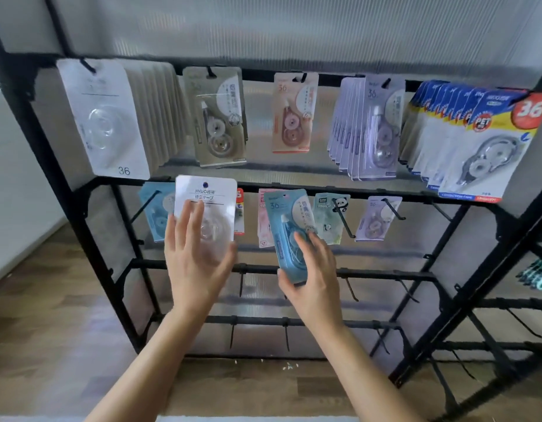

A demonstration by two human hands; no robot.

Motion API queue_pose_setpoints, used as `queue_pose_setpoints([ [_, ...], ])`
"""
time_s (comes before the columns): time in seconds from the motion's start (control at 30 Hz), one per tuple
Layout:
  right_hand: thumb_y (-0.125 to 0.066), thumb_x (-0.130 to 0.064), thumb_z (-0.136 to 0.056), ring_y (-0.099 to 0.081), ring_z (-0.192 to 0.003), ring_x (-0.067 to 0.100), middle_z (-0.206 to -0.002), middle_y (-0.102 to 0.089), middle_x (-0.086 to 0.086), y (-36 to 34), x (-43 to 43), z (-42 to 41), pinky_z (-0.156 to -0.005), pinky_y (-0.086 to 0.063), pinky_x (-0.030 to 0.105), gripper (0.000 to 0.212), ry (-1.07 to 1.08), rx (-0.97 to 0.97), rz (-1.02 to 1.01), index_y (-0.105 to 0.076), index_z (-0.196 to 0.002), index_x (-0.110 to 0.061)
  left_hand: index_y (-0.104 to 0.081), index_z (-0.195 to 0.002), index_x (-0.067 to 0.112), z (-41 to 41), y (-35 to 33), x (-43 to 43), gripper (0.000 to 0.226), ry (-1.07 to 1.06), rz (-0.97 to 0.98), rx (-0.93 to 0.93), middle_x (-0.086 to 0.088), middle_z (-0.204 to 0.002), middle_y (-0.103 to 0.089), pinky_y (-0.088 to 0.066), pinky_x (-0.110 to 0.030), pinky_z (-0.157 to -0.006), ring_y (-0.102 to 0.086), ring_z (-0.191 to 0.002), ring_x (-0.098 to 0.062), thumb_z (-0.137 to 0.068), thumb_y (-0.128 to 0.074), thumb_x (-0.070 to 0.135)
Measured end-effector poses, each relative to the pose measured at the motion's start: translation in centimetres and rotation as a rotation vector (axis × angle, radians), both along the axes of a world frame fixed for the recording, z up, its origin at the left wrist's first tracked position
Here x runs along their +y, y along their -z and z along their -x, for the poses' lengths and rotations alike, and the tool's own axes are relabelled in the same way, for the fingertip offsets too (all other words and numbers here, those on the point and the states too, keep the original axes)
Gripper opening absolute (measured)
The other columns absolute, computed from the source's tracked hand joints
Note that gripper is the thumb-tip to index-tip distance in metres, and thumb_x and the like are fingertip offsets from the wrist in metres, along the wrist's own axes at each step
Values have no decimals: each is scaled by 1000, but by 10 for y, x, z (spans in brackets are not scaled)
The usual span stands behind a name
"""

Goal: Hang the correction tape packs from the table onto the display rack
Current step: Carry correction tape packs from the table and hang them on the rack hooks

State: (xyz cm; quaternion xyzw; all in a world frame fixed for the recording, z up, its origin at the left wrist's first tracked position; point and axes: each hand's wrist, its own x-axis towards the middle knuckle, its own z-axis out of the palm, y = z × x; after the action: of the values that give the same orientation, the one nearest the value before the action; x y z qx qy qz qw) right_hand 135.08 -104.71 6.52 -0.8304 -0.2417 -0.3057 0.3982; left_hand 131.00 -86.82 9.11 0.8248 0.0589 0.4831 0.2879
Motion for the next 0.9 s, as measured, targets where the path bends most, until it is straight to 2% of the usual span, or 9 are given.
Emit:
queue_pose_setpoints([
  [0.07, -69, -21, -75, -48, -122, 38, -130, -50, 22, -8, 13, 1, -94, -47, 56, 60, 10, -1, -26, -53, -130, -1, -39, -142, 8, -1, -11, 11, 74, 28, 1, -23, -12, -150, -34, -10, -36, -119, -22, -143, -31, -81, -52, 49],
  [0.1, -68, -21, -76, -47, -123, 37, -131, -50, 22, -11, 20, 2, -95, -47, 56, 60, 12, -4, -37, -53, -131, -2, -39, -141, 10, 0, -17, 18, 72, 36, -5, -54, -13, -150, -35, -11, -37, -119, -23, -142, -35, -81, -54, 47],
  [0.2, -67, -23, -76, -46, -124, 35, -131, -50, 20, -20, 42, 6, -99, -45, 53, 61, 14, -30, -57, -52, -131, -2, -36, -141, 12, 3, -33, 39, 69, 36, -48, -198, -14, -149, -35, -17, -48, -117, -21, -143, -26, -84, -57, 43],
  [0.3, -67, -25, -77, -46, -125, 35, -133, -49, 19, -25, 65, 10, -101, -43, 52, 62, 13, -43, -66, -51, -132, -3, -38, -140, 8, 5, -51, 63, 68, 6, -80, -276, -11, -148, -33, -17, -49, -117, -17, -143, -9, -85, -57, 41],
  [0.43, -68, -24, -77, -46, -126, 34, -134, -49, 17, -28, 84, 15, -98, -46, 54, 62, 6, -51, -77, -50, -134, -4, -39, -141, 6, 4, -75, 89, 69, -22, -68, -266, -12, -150, -33, -15, -46, -118, -23, -142, -26, -85, -58, 42],
  [0.57, -67, -24, -79, -45, -127, 34, -135, -47, 16, -31, 91, 14, -95, -47, 55, 62, -2, -53, -72, -49, -135, -6, -38, -142, 10, -1, -94, 106, 70, -51, -13, -235, -8, -151, -32, -15, -45, -118, -18, -142, -20, -83, -57, 42],
  [0.7, -67, -24, -78, -45, -127, 35, -135, -47, 18, -36, 93, 11, -96, -46, 56, 62, -5, -36, -75, -49, -134, -4, -36, -145, 15, -6, -109, 117, 76, -90, 37, -152, -5, -154, -30, -10, -37, -117, -15, -144, -31, -79, -54, 49],
  [0.9, -71, -18, -78, -43, -128, 35, -136, -46, 18, -38, 98, 10, -97, -44, 58, 62, -18, -22, -66, -49, -134, -4, -32, -147, 22, -14, -122, 127, 76, -125, 89, -100, 4, -155, -27, -11, -37, -116, -10, -146, -25, -78, -56, 45],
])
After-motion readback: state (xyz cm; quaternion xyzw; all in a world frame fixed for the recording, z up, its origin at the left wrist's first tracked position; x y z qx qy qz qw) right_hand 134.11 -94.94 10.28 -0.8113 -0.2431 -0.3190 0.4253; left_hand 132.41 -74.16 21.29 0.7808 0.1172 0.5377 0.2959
